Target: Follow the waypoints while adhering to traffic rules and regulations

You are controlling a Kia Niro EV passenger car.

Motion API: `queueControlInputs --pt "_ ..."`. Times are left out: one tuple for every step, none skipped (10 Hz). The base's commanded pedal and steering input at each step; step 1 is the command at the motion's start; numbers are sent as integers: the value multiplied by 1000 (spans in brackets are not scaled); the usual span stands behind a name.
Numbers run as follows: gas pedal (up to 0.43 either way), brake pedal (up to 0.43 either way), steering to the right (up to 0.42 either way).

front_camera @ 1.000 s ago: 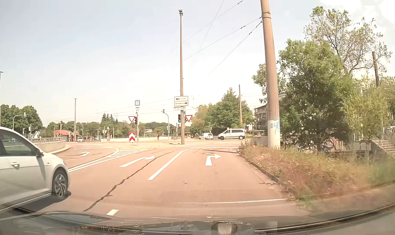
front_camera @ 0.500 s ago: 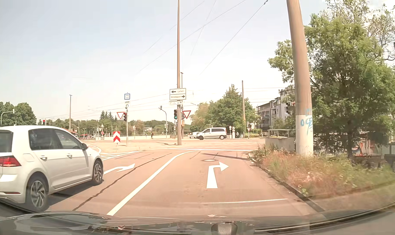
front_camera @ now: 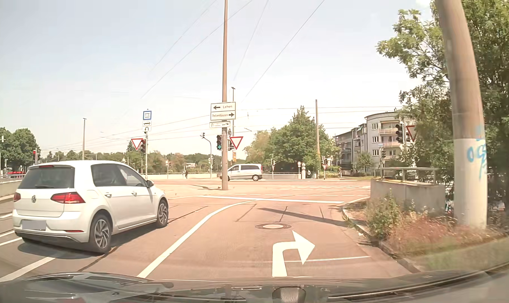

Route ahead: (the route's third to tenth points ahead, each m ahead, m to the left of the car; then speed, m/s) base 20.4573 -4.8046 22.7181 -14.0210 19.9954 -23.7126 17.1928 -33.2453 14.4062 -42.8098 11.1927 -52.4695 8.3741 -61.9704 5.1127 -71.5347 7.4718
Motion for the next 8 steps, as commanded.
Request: queueControlInputs --pt "0 152 6" --pt "0 152 10" --pt "0 152 16" --pt "0 152 26" --pt "0 152 38" --pt "0 134 56" --pt "0 67 77" --pt "0 0 94"
